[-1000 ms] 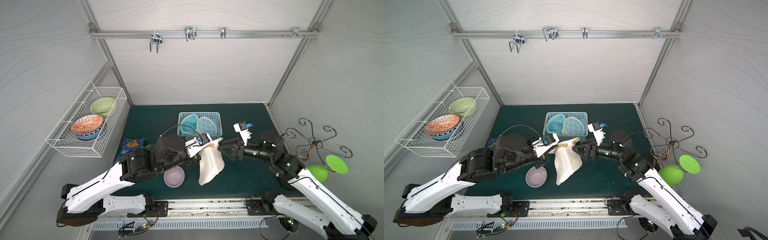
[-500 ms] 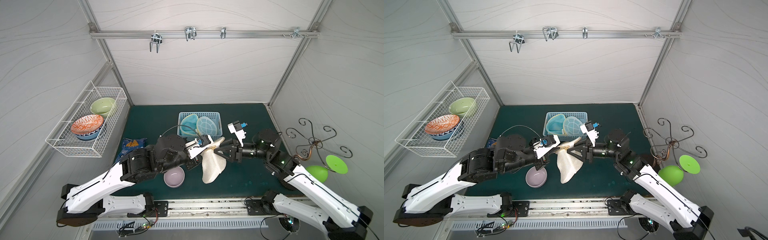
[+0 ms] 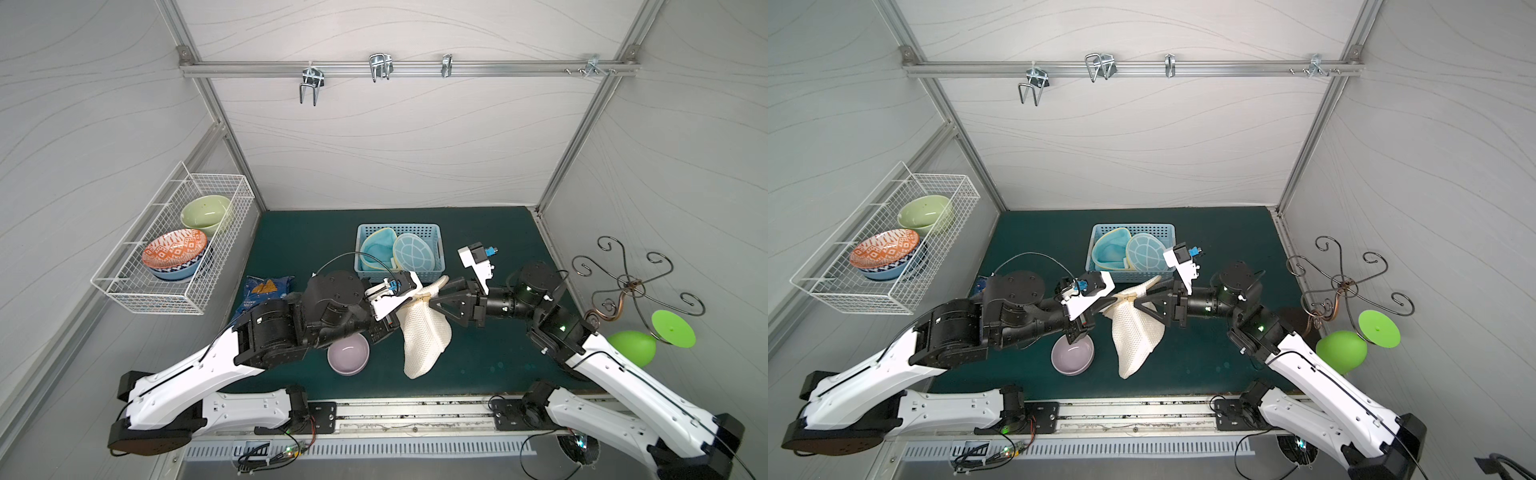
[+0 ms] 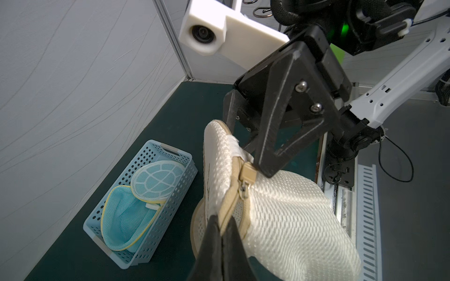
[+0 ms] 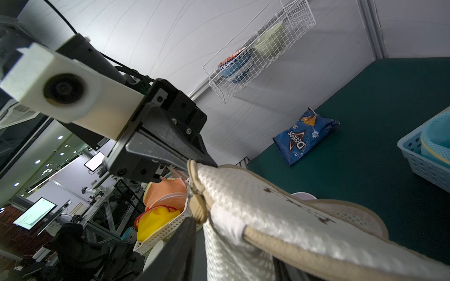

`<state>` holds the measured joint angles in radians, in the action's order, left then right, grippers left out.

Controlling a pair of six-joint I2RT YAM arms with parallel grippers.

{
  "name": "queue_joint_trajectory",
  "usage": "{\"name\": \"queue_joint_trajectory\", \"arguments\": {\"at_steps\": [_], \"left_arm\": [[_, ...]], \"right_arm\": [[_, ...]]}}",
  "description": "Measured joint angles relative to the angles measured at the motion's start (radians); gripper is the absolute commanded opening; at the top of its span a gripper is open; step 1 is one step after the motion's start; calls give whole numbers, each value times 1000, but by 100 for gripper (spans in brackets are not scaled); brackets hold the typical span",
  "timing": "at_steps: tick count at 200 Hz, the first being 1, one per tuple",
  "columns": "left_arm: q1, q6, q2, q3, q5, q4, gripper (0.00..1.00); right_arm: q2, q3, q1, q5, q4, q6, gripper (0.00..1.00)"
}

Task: Turn the laundry bag inside out
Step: Turn over the laundry bag, then zip the zipper on the laundry bag.

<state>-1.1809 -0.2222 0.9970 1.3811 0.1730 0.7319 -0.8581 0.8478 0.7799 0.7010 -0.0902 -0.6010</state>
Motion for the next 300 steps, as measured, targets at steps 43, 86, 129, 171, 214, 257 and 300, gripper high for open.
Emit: {"name": "queue_joint_trajectory", "arguments": {"at_steps": [43, 86, 129, 171, 214, 257, 300], "left_arm": [[11, 18, -16, 0, -28, -5, 0], [42, 82, -11, -3, 18, -5, 28], [299, 363, 26, -11, -8, 9, 36], [341, 548, 32, 16, -2, 69, 43], [343, 650, 31, 51, -48, 72, 64], [343, 739, 31, 6, -146, 24, 61], [357, 838, 14, -185, -245, -111, 59]], "right_arm": [[-6, -4, 27, 15, -27, -3, 0], [-5, 47, 41, -47, 53, 5, 0], [-39, 222, 94, -216, 248, 41, 0], [-132, 338, 190, -423, 432, 115, 0], [-224, 382, 222, -593, 571, 166, 0], [-266, 413, 226, -689, 627, 180, 0], [-278, 426, 235, -757, 643, 179, 0]]}}
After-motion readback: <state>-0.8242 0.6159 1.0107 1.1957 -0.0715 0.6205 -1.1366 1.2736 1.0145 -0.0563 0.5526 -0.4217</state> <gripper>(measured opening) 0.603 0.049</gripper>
